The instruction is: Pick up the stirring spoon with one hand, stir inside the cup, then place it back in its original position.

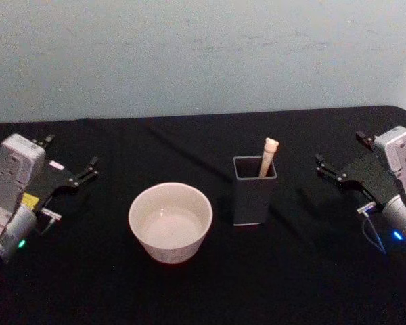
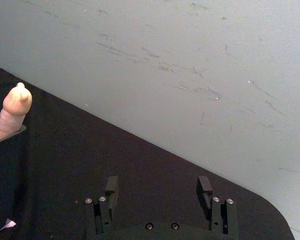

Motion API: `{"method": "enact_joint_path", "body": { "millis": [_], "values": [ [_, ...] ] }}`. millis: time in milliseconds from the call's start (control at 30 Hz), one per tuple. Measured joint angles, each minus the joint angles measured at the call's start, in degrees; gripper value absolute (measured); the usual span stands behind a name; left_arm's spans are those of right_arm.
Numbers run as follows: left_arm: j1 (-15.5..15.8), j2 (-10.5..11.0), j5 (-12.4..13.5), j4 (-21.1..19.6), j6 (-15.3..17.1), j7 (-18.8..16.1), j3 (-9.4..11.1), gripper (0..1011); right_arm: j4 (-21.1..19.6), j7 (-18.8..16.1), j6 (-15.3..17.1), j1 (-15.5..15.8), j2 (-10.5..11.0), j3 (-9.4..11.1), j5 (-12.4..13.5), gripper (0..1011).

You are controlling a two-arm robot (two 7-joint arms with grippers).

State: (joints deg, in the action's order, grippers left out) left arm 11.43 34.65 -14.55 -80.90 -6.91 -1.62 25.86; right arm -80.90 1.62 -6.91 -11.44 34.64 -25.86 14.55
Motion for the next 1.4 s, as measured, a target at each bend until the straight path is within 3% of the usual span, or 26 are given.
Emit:
{"method": "enact_joint_path", "body": {
  "millis": [1400],
  "values": [
    [0.0,0.0,0.0,0.0,0.0,0.0,0.0,1001,0.0,0.0,0.0,0.0,0.0,0.0,0.0,1002]
  ]
}}
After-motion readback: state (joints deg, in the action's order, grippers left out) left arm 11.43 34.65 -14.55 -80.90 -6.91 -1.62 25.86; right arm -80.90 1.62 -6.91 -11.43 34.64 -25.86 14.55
